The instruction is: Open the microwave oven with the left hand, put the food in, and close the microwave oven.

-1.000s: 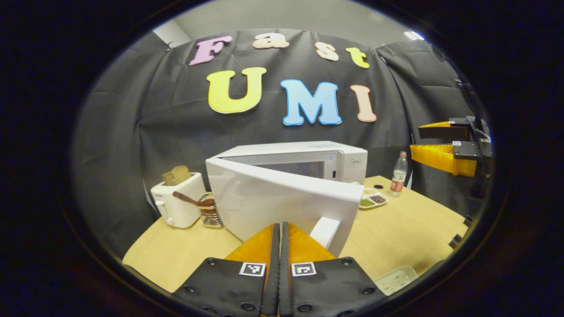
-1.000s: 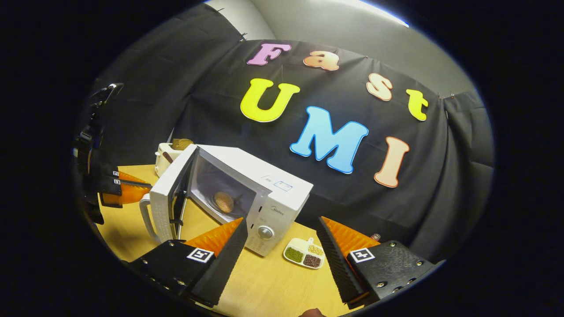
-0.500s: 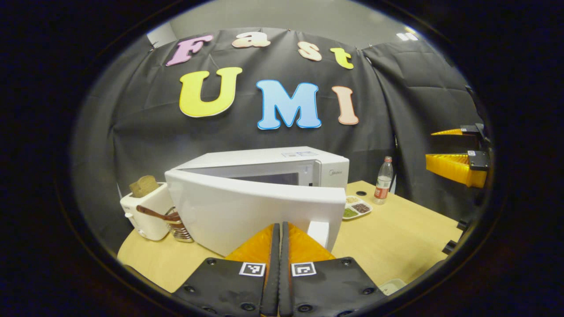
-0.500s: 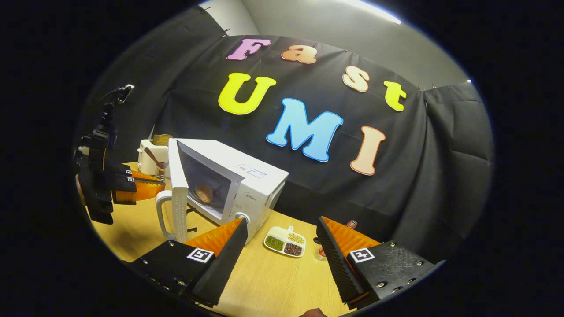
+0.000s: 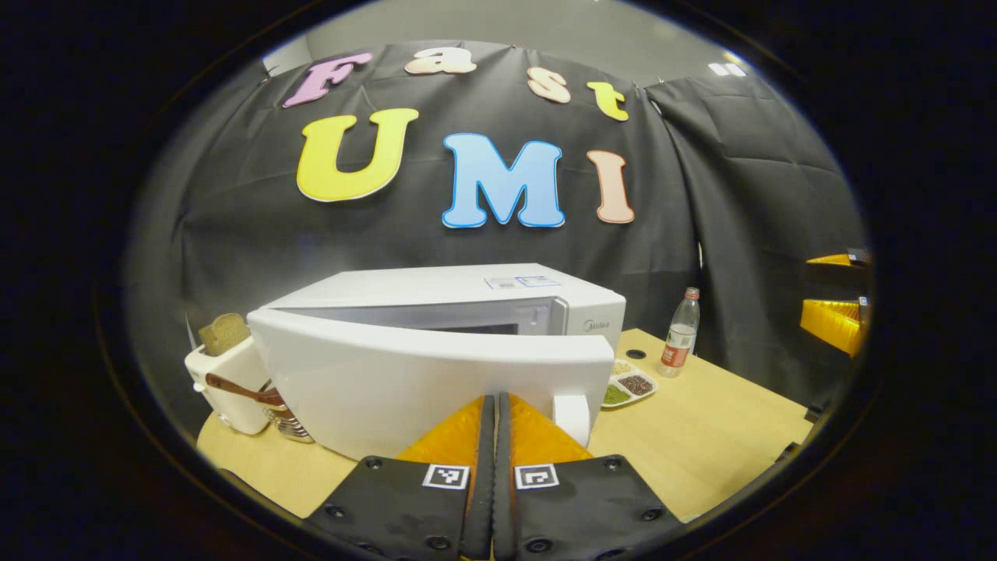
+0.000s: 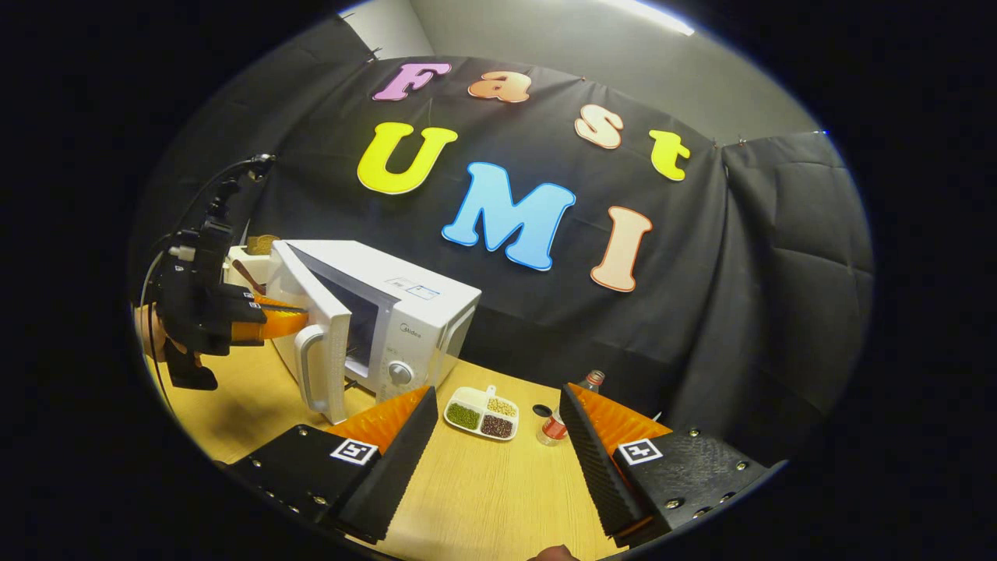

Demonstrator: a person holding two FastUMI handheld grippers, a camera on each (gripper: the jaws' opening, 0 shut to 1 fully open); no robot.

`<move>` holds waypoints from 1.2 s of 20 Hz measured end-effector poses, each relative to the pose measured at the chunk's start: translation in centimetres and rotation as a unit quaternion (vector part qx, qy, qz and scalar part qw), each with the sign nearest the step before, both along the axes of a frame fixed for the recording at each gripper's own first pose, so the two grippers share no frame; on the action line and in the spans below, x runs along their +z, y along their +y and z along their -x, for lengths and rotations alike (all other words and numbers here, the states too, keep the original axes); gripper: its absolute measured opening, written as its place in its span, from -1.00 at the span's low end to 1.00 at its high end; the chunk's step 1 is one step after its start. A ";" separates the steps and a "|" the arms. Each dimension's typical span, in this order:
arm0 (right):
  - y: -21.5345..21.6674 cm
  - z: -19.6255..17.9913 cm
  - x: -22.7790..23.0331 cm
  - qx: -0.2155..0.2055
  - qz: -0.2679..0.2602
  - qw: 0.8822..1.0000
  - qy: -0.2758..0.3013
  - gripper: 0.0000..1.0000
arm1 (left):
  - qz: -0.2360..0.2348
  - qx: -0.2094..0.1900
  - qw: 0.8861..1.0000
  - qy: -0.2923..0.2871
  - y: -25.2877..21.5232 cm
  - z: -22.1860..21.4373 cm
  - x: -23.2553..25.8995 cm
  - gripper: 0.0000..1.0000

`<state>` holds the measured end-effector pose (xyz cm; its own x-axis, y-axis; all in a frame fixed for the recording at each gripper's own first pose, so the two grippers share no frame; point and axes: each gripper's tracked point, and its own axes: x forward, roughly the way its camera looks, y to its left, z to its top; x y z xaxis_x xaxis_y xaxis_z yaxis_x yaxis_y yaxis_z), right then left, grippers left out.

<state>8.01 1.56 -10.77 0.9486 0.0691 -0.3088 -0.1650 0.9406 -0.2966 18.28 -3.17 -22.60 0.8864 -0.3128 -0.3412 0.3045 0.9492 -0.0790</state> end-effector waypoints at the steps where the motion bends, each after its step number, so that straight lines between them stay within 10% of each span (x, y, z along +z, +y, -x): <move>1: -0.2 0.1 -0.1 -0.004 -0.002 1.000 0.002 0.93 | -0.001 0.001 1.000 0.002 -0.2 -0.6 -0.1 -0.85; 24: -6.8 2.8 -0.4 -0.035 -0.019 0.999 0.009 0.92 | -0.020 0.069 0.997 0.031 -1.1 -8.1 -2.5 -0.84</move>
